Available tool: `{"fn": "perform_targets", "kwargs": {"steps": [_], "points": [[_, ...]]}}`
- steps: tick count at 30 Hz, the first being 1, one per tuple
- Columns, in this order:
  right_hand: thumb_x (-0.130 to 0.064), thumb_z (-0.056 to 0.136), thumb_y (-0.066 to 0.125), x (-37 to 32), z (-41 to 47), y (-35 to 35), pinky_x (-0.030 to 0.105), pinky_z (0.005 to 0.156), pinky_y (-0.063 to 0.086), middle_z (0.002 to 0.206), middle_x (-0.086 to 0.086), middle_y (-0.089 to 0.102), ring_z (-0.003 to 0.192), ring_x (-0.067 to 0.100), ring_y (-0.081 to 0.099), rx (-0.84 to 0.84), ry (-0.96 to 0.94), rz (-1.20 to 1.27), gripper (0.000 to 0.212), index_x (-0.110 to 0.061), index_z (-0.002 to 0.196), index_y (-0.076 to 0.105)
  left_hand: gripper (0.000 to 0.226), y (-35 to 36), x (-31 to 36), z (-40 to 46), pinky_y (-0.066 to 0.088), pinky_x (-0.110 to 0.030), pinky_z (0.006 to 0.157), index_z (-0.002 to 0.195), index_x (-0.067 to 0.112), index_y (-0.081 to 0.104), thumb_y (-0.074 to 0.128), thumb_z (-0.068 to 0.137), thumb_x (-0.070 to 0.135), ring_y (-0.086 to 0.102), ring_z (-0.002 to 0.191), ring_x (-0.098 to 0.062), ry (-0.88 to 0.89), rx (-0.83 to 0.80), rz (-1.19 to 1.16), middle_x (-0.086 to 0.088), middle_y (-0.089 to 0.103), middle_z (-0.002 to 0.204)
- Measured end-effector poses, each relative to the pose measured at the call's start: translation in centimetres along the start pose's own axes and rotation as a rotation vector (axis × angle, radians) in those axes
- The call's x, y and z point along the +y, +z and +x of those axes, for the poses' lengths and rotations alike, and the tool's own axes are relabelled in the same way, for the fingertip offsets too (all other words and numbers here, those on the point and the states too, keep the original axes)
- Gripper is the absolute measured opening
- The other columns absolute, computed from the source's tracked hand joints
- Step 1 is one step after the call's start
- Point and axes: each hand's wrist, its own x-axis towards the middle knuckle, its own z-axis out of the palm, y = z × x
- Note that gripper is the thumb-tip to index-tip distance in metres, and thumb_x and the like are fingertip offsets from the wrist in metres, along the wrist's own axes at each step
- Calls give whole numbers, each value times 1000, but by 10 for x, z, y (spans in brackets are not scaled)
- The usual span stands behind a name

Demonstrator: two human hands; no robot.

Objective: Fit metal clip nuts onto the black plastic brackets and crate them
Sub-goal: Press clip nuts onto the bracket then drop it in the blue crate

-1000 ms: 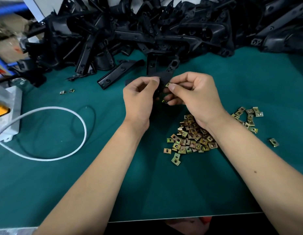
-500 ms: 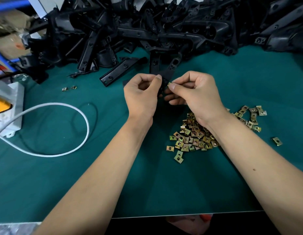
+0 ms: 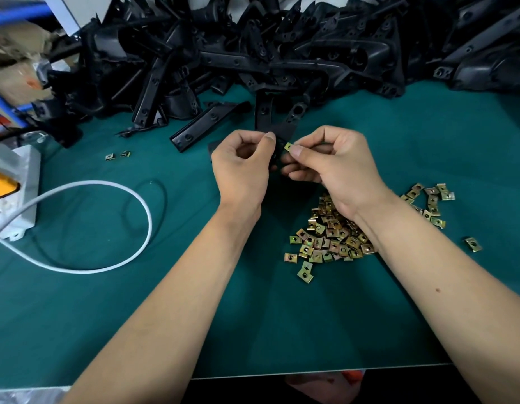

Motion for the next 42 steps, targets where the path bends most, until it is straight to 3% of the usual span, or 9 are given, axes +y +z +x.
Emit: {"fn": "perform_targets", "kwargs": {"steps": [8,12,23,27,29,31,35,38,42], "points": [[6,91,71,-1,0,0,26,61,60,79,17,76,68,28,76,24,23,-15,8,2,93,65,20,-1,2,0,54,-25,68,72,19,74,75,90,12,62,68,-6,-2,-67,29,8,69,68],[6,89,73,-1,1,0,29,61,60,75,15,75,64,28,74,76,37,5,26,-4,102,54,22,1,3,-3,52,-26,68,68,18,74,76,90,15,59,67,-7,57,-73,66,6,68,66],[5,90,73,0,3,2,26,58,59,78,18,72,63,26,74,82,89,122,31,-7,103,47,34,-3,0,-4,46,-31,63,68,11,71,75,93,33,53,61,-7,242,-181,201,8,63,61],[-16,93,77,-2,4,-2,27,45,51,70,16,74,51,27,69,36,18,-149,32,-11,98,46,24,-11,2,4,54,-26,70,82,16,78,81,86,39,70,73,-10,290,-247,233,6,76,77],[-26,93,77,-5,5,-10,26,43,46,64,9,72,45,20,63,-35,-109,-466,27,-13,90,53,18,-13,2,9,56,-26,71,87,17,78,84,83,33,71,76,-10,288,-221,237,6,77,81],[-31,89,80,-13,5,-20,23,53,47,63,1,71,50,10,61,-232,-200,-745,23,-18,80,63,10,-17,-1,16,57,-28,68,92,17,77,84,85,19,70,73,-10,248,-183,214,5,76,82],[-40,77,88,-29,-1,-31,21,58,43,72,-7,69,61,2,54,-713,-48,-984,15,-32,85,79,14,-28,-8,27,56,-26,69,101,14,77,80,87,12,68,67,-9,175,-90,264,1,76,81],[-46,71,91,-30,-3,-30,22,59,41,78,-7,63,64,2,50,-764,-21,-1055,25,-42,92,78,25,-31,-7,27,57,-23,83,103,22,78,88,80,20,70,85,-4,144,-64,340,9,76,91],[-38,76,90,-29,-6,-25,14,60,43,82,-9,70,72,3,62,-779,-43,-1107,15,-35,82,77,29,-31,-3,22,53,-14,87,107,21,78,88,79,23,64,87,9,225,-54,494,23,68,90]]}}
